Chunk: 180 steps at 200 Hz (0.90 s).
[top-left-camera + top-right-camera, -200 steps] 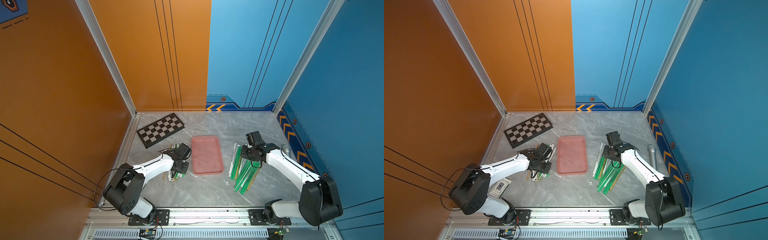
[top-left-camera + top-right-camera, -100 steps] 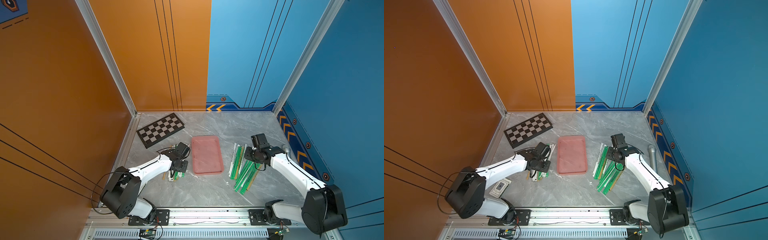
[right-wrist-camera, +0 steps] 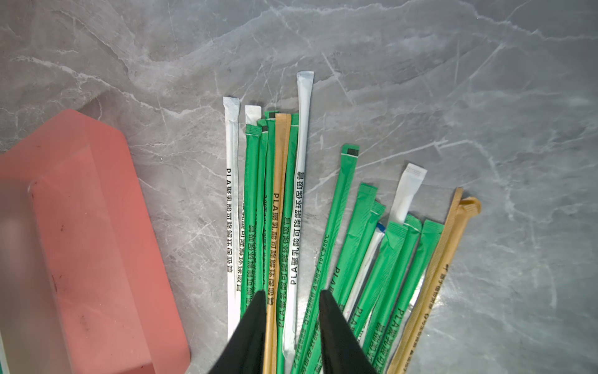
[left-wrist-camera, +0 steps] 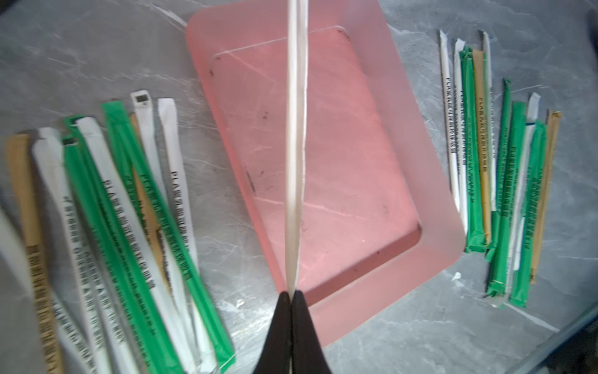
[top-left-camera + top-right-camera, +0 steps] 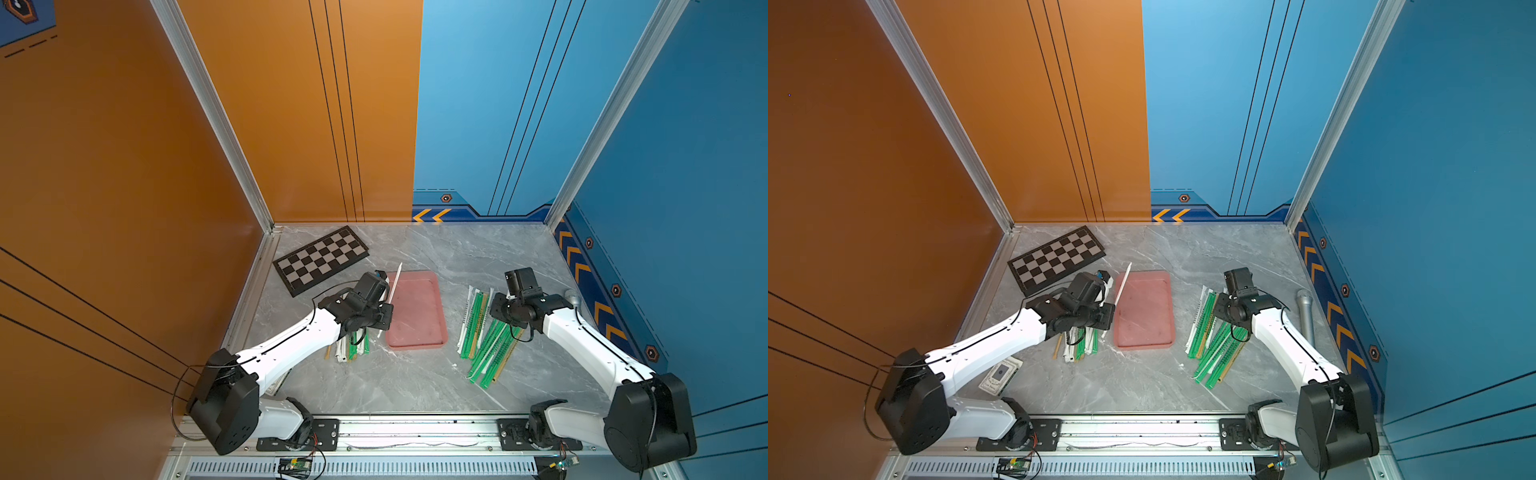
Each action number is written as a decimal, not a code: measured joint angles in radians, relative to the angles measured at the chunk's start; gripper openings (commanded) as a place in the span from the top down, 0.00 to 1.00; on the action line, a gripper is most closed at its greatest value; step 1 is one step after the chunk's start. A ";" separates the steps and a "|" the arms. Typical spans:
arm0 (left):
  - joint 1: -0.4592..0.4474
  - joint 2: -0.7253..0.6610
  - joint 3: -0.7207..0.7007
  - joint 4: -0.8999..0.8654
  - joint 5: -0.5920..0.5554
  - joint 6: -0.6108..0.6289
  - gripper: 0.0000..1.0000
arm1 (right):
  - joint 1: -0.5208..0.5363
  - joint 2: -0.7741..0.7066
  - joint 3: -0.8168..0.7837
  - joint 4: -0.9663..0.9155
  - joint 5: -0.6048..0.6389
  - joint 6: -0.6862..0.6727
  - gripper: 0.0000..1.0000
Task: Put the straws into the storage box
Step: Place the straw in the storage box.
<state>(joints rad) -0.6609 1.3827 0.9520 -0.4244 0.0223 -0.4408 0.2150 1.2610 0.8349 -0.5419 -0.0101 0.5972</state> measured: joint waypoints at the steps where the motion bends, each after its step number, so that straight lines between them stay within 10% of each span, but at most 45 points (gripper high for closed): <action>1: -0.001 0.004 0.000 0.005 0.004 -0.004 0.95 | 0.000 0.000 0.000 0.000 -0.001 0.000 0.69; 131: -0.030 0.292 0.047 0.224 0.143 -0.223 0.95 | 0.103 0.109 -0.008 0.071 -0.022 0.053 0.69; 180: -0.034 0.303 0.077 0.233 0.142 -0.241 0.76 | 0.163 0.247 0.060 0.094 -0.024 0.055 0.69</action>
<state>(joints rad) -0.6952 1.6852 1.0290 -0.1909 0.1646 -0.6815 0.3775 1.5082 0.8951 -0.4477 -0.0341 0.6525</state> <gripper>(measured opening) 0.187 0.306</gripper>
